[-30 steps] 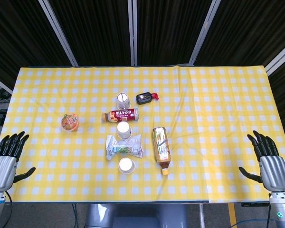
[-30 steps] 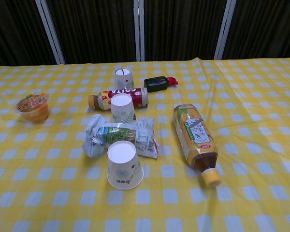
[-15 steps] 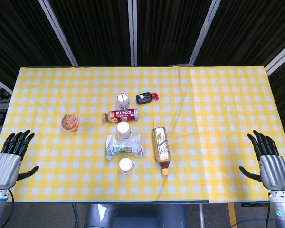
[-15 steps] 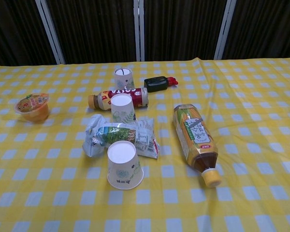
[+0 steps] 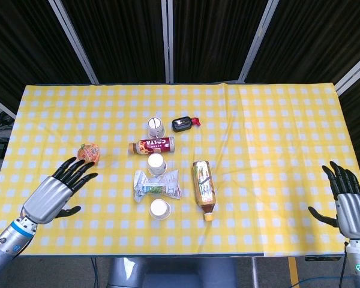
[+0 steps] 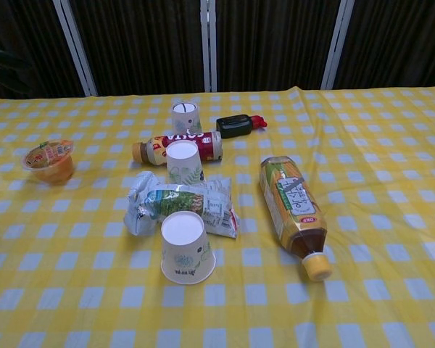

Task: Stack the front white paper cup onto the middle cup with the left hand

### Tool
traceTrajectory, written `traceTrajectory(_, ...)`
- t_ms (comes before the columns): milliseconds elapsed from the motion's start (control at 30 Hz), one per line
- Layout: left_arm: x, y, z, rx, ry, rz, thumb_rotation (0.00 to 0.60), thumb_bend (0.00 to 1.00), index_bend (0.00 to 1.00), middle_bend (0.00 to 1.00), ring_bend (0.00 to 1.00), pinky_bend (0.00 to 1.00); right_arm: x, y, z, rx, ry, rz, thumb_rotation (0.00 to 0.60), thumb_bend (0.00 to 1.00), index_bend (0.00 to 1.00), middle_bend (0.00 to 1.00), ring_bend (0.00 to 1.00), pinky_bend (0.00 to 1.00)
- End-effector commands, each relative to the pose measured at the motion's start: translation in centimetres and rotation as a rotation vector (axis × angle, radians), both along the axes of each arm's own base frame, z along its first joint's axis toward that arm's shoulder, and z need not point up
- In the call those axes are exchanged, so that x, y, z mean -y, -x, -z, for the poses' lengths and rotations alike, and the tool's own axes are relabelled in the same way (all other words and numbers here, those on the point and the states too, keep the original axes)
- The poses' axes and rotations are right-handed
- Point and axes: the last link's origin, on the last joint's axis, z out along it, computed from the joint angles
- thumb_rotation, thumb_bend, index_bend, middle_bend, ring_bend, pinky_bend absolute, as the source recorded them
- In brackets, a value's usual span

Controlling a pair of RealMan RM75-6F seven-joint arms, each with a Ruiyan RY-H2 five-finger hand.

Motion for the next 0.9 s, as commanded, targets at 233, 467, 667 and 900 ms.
traceTrajectory(233, -1.4, -5.0, 3.5, -0.126, 0.152, 0.143, 0.6, 0.12, 0.23, 0.0, 0.0, 0.0, 0.1, 0.3, -0.8, 0.014, 0.025, 0.009, 0.6, 0.04, 0.0, 0.0, 0.0, 0.0)
traceTrajectory(467, -2.1, -7.1, 6.0, -0.195, 0.214, 0.161, 0.6, 0.12, 0.2, 0.0, 0.0, 0.0, 0.2, 0.5, -1.3, 0.024, 0.037, 0.013, 0.6, 0.04, 0.0, 0.0, 0.0, 0.0)
traceTrajectory(667, -3.0, -8.8, 8.0, -0.243, 0.264, 0.156, 0.6, 0.12, 0.22, 0.0, 0.0, 0.0, 0.2, 0.6, -1.7, 0.04, 0.052, 0.014, 0.6, 0.04, 0.0, 0.0, 0.0, 0.0)
traceTrajectory(900, -3.7, -10.2, 9.7, -0.262, 0.27, 0.148, 0.6, 0.13, 0.25, 0.0, 0.0, 0.0, 0.2, 0.7, -2.0, 0.046, 0.057, 0.018, 0.6, 0.04, 0.0, 0.0, 0.0, 0.0)
